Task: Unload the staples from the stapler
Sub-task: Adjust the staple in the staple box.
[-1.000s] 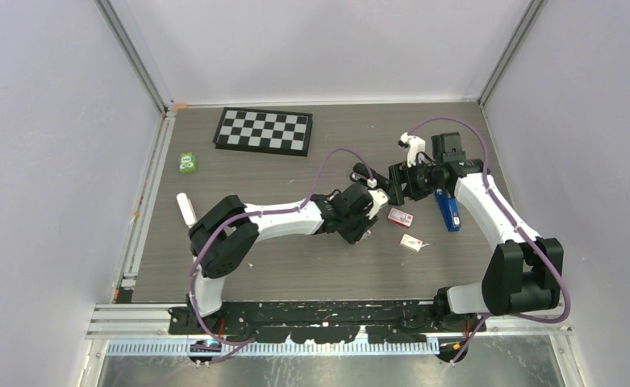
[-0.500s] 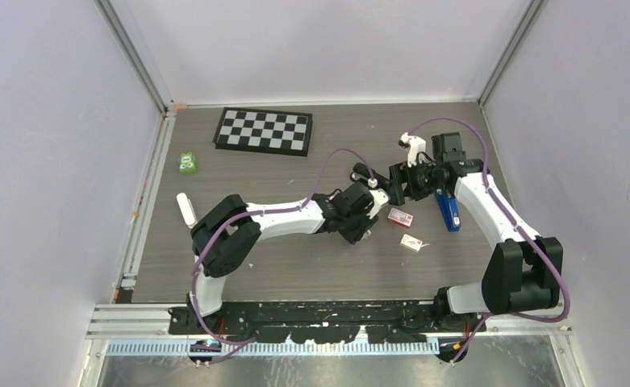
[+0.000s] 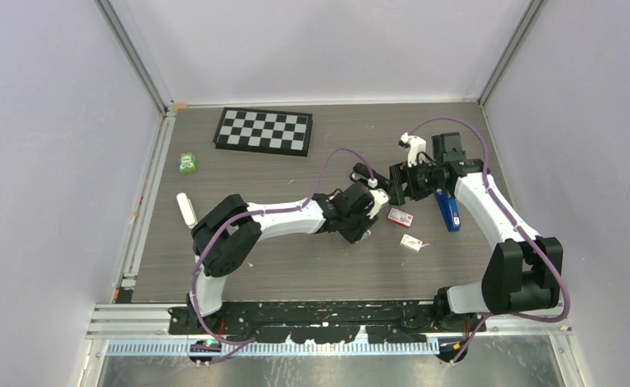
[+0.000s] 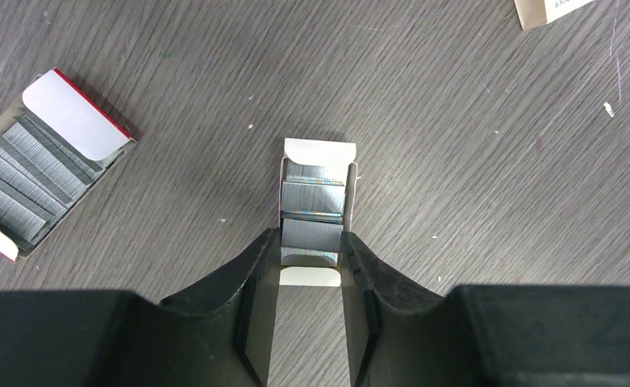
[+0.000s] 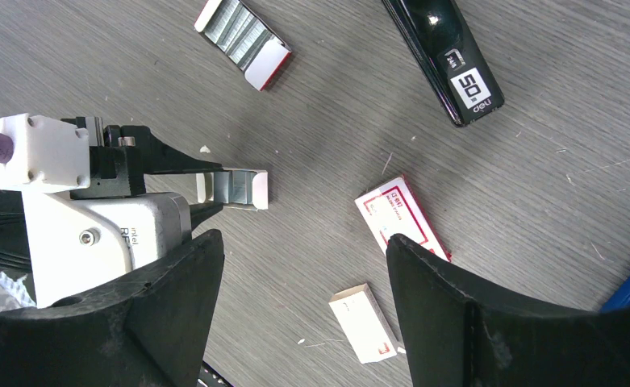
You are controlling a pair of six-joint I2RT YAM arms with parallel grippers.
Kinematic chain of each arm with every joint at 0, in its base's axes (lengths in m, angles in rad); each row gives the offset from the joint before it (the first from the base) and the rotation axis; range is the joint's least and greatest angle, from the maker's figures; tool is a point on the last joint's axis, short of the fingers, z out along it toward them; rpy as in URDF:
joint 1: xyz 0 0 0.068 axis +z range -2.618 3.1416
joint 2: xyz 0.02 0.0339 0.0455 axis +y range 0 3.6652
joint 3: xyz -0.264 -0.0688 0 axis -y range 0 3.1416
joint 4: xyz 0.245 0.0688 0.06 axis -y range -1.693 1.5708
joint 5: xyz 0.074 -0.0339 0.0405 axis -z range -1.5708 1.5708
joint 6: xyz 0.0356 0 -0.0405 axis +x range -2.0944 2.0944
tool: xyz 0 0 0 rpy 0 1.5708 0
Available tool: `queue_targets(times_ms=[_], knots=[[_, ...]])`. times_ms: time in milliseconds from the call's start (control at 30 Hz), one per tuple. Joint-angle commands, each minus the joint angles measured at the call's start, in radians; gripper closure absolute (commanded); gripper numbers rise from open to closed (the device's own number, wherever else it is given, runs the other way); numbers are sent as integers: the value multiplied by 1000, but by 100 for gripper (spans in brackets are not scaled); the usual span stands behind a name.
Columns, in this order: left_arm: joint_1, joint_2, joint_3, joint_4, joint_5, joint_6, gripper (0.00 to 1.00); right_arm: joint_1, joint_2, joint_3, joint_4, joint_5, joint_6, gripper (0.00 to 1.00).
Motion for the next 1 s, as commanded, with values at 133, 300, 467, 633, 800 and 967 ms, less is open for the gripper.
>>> queue_targets(times_ms=[133, 300, 467, 633, 800, 967], knots=[[-9, 23, 56, 27, -11, 3, 69, 22, -5, 34, -17, -112, 13, 21], [-11, 14, 58, 26, -11, 5, 72, 22, -4, 34, -19, -114, 14, 21], [-13, -13, 44, 46, -11, 0, 75, 22, -6, 35, -19, -114, 13, 21], [-13, -27, 35, 57, -11, -3, 76, 22, -6, 35, -20, -115, 12, 21], [-13, -39, 27, 67, -11, -6, 76, 21, -7, 35, -20, -115, 12, 21], [-13, -54, 19, 78, -11, -7, 76, 20, -6, 35, -21, -114, 11, 21]])
